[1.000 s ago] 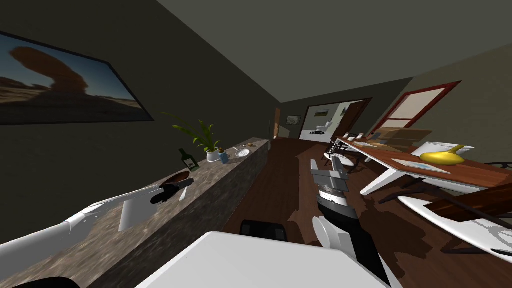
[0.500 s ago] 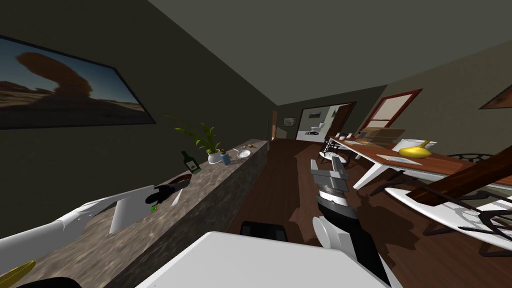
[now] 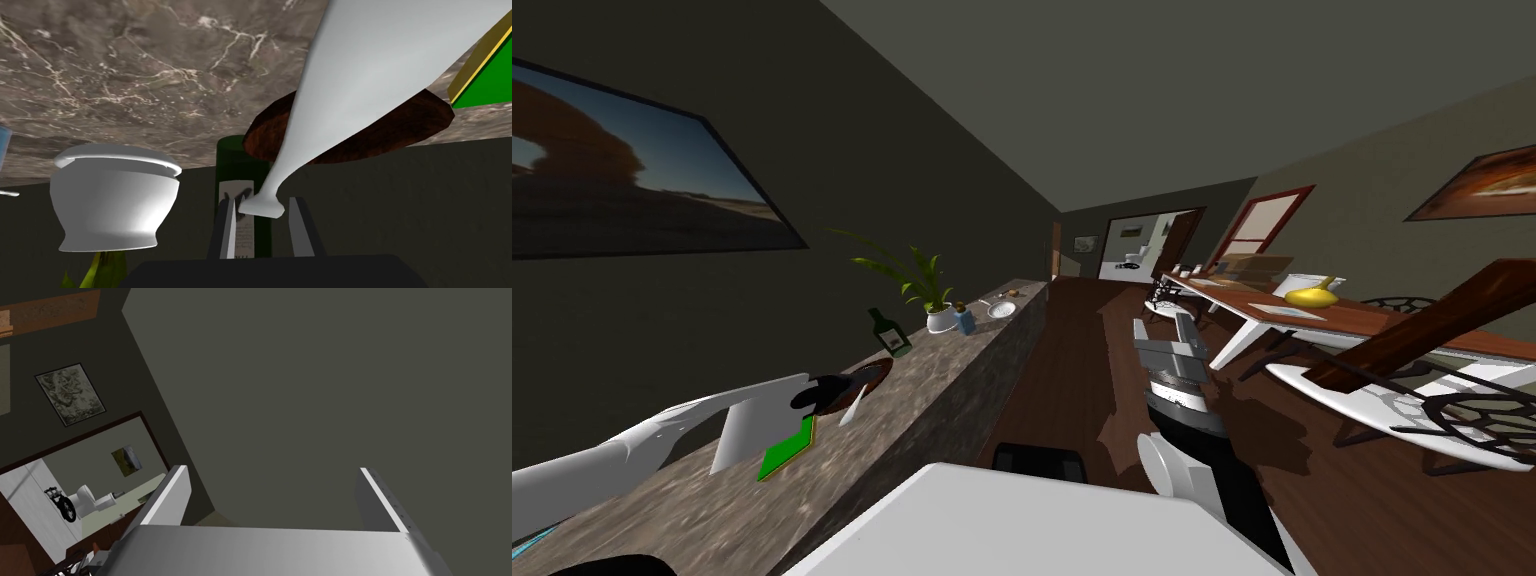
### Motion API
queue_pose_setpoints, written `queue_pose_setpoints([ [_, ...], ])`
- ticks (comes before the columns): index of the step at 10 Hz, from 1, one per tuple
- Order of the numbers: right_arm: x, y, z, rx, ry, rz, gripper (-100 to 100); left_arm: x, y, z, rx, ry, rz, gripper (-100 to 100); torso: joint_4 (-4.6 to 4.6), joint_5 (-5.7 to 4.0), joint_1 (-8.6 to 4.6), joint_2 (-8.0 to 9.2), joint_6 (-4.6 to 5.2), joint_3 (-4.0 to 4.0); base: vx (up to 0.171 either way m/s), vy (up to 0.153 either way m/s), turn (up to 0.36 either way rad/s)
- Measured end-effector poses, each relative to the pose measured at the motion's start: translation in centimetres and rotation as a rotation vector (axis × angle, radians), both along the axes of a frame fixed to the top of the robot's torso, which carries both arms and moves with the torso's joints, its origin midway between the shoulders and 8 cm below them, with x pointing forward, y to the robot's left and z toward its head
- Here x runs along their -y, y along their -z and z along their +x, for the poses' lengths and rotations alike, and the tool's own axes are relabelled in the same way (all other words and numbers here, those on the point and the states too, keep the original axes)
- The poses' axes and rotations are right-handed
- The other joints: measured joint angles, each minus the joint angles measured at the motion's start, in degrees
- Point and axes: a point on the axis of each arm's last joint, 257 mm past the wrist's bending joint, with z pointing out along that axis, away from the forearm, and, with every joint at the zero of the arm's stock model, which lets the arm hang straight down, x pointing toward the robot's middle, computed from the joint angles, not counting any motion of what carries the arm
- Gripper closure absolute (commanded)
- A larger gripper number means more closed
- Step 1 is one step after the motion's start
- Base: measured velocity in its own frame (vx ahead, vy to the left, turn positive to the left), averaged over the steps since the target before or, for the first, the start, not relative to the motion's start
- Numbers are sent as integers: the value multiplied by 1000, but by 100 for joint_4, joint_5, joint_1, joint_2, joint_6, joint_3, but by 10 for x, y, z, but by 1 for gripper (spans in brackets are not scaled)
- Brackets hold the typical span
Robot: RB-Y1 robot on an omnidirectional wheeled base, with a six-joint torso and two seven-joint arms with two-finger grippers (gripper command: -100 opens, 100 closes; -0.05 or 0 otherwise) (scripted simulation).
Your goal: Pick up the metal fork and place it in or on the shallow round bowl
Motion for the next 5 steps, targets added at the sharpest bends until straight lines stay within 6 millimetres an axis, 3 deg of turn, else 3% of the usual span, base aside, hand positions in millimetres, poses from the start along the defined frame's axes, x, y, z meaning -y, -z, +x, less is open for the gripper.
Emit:
queue_pose_setpoints([
  [2, 0, 0, 0, 0, 0, 0, 0, -10, 3, -14, -12, -40, -20, 100, 1, -2, 6, 4, -9, 3, 28, 177, -83],
  [5, 0, 0, 0, 0, 0, 0, 0, -25, 6, -30, -23, -96, -43, 100, 0, -5, -14, 5, -15, 2, 19, 134, -75],
])
